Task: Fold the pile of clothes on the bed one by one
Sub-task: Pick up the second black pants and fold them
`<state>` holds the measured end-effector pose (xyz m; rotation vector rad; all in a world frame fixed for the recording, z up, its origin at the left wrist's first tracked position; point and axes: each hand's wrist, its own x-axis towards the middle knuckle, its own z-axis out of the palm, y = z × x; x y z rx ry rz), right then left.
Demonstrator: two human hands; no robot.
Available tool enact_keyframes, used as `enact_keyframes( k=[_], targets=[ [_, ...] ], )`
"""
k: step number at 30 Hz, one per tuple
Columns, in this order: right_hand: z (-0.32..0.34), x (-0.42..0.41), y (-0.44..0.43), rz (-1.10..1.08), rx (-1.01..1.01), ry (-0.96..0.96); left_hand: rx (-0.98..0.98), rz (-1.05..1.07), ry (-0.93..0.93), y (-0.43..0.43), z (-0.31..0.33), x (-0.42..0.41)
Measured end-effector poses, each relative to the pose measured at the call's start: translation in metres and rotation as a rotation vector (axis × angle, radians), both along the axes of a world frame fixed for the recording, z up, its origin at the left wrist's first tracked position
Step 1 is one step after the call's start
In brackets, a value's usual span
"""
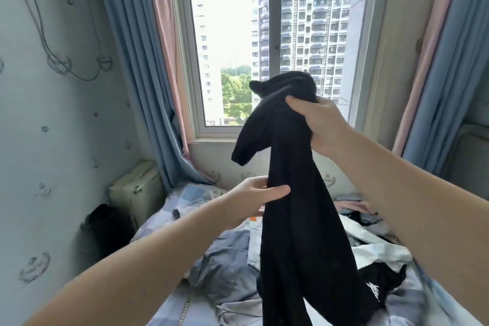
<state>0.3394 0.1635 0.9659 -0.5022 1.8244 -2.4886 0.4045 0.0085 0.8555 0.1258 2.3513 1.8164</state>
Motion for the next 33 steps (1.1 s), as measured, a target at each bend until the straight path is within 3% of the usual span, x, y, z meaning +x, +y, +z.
enact_keyframes(
  k=[5,9,11,13,18,21,25,30,33],
  targets=[
    [-0.025,-0.006,-0.013,-0.155,0.079,-0.014,0.061,0.151,0.169,-0.025,-0.028,-0.003],
    [-0.057,-0.019,-0.008,-0.26,0.341,-0.152,0.036,0.173,0.287,-0.043,-0.021,0.004],
    [-0.077,-0.009,-0.002,-0.373,0.536,-0.121,0.092,0.206,0.305,-0.047,-0.014,0.007],
    [-0.1,0.017,-0.001,-0.371,0.595,-0.035,0.136,0.252,0.282,-0.048,-0.006,0.006],
    [-0.161,0.087,-0.032,0.067,0.482,-0.144,0.217,0.216,0.225,-0.031,0.007,0.004],
    [-0.182,0.081,-0.034,0.006,0.52,-0.185,0.207,0.18,0.194,-0.022,0.007,-0.002],
    [-0.17,0.062,-0.001,-0.016,0.354,-0.27,0.16,0.22,0.134,-0.035,-0.01,-0.01],
    [-0.154,0.046,0.041,0.065,0.296,-0.23,-0.035,-0.142,-0.151,-0.026,-0.078,0.006],
    [-0.151,0.034,0.064,0.073,0.258,-0.222,-0.127,-0.181,-0.16,-0.001,-0.125,0.008]
  ],
)
